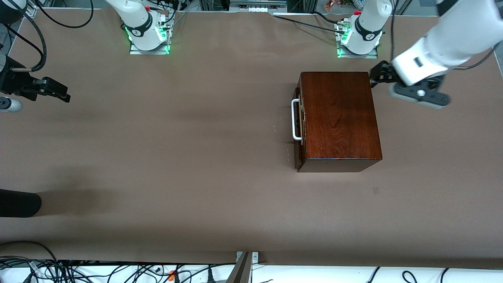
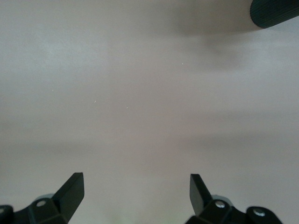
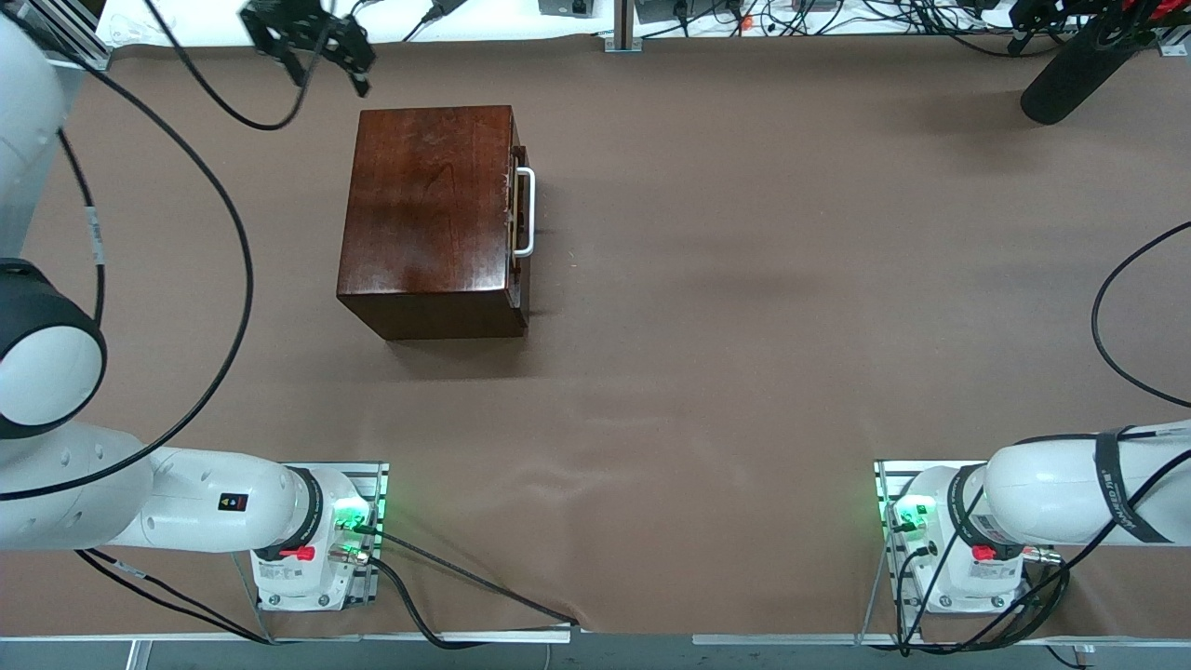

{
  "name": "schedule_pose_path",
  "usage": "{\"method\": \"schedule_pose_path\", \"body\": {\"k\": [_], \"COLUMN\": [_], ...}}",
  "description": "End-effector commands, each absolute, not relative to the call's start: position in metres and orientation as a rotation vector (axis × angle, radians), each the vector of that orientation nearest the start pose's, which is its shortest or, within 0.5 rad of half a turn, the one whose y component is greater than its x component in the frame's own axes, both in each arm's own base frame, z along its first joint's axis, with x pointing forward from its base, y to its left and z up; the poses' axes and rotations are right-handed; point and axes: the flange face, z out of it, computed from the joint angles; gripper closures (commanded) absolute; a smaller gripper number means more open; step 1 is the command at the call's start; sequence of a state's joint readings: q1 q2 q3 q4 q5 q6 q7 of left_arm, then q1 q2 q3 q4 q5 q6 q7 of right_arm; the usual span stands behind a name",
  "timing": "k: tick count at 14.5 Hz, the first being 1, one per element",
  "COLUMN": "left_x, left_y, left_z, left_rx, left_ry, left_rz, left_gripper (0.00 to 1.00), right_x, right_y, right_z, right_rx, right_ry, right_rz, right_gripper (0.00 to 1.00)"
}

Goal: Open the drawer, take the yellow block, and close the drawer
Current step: 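Move the left gripper to the white drawer handle of the wooden box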

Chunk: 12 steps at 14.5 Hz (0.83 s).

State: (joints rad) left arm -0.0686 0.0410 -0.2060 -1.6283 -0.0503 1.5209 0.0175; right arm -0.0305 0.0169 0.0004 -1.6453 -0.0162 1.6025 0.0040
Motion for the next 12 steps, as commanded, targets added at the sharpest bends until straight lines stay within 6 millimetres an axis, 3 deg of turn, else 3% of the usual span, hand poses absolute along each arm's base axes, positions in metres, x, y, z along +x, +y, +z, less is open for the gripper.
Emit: {"method": "schedule_pose_path", "body": {"k": [1, 3, 5, 8, 12], "left_x": [0.566, 0.577, 0.585, 0.583, 0.570], "left_y": [-0.197, -0.230, -0.273, -0.327, -0.376], "left_z": [0.554, 0.537, 0.507, 0.477, 0.432], "left_rx": [-3.179, -3.188, -3.196, -3.220, -3.213], "left_ry": [0.495, 0.515, 0.527, 0.469, 0.417], "left_rz": [0.268, 0.297, 0.287, 0.220, 0.250], "left_gripper": [0.00, 0.00, 0.00, 0.00, 0.00], "right_x": [0.559, 0.559, 0.559, 0.559, 0.559], "right_y": [-0.019, -0.019, -0.019, -0.019, -0.019], "right_z": [0.585, 0.585, 0.585, 0.585, 0.585], "right_rx": [-3.138, -3.138, -3.138, -3.138, -3.138], "right_ry": [0.039, 0.039, 0.039, 0.039, 0.039], "right_rz": [0.099, 0.099, 0.099, 0.099, 0.099], "right_gripper": [0.00, 0.00, 0.00, 0.00, 0.00]}}
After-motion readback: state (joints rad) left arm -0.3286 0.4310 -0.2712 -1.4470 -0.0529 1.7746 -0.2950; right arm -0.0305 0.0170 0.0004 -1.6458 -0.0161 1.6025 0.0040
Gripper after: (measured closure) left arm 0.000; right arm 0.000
